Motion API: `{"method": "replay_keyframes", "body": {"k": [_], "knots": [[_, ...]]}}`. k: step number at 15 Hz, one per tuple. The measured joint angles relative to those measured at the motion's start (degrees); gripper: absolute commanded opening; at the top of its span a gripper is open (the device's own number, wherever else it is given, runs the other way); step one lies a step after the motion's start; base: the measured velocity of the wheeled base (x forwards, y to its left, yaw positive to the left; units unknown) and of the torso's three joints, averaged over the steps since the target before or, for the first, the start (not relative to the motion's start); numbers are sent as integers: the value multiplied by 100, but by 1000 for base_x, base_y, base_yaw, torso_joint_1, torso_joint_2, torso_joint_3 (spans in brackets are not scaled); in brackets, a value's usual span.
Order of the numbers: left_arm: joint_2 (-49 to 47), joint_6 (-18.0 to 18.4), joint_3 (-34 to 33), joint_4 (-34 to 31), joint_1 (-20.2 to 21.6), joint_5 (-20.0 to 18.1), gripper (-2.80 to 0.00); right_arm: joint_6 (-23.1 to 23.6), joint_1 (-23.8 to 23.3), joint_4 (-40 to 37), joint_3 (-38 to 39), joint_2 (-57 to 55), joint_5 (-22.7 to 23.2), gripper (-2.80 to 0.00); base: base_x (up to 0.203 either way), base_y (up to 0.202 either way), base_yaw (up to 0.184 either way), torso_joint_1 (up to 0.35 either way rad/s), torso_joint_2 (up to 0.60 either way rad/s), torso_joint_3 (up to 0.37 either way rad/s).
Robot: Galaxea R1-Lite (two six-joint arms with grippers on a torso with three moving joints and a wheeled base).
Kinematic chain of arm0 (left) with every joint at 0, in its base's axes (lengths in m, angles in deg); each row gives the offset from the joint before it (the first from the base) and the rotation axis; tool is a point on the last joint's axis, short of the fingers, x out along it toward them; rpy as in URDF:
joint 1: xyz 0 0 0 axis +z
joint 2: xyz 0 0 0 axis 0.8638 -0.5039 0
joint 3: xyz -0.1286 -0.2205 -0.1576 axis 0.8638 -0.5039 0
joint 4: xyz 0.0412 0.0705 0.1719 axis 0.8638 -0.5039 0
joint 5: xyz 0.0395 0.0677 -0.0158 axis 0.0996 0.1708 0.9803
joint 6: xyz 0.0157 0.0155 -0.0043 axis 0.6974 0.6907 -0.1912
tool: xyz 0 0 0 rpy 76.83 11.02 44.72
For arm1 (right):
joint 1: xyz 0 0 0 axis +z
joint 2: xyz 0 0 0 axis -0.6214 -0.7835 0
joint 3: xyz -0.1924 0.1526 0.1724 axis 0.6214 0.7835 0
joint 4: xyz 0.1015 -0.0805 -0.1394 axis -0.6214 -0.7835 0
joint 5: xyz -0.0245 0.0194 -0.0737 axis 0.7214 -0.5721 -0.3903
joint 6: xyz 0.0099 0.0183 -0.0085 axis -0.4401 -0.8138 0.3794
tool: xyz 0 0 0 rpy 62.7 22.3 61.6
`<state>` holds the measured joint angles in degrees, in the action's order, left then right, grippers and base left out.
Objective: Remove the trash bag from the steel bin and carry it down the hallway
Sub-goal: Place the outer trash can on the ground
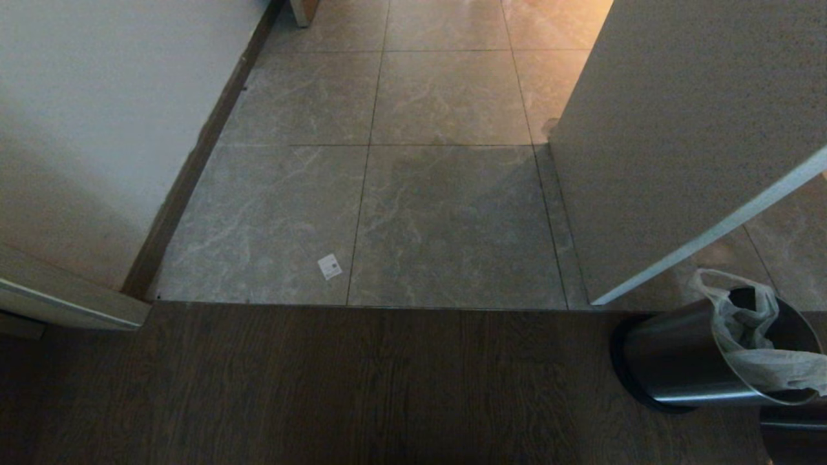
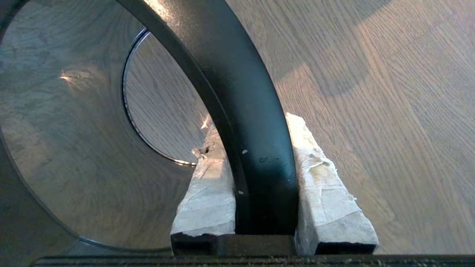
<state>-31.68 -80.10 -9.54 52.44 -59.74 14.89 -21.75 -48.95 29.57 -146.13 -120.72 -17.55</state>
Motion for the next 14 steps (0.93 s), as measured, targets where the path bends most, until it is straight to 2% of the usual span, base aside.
{"method": "replay_keyframes", "body": {"k": [4, 7, 10, 14], "knots": [[0, 2, 0, 0, 0, 0, -280, 30, 13, -9, -22, -21, -96, -280, 0, 0, 0, 0, 0, 0], [0, 0, 0, 0, 0, 0, -280, -23, 91, 258, -72, -52, -234, -280, 0, 0, 0, 0, 0, 0], [0, 0, 0, 0, 0, 0, -280, -306, 206, 463, -93, -99, -234, -280, 0, 0, 0, 0, 0, 0], [0, 2, 0, -2, 0, 0, -280, -393, 354, 571, -105, -137, -261, -280, 0, 0, 0, 0, 0, 0]]}}
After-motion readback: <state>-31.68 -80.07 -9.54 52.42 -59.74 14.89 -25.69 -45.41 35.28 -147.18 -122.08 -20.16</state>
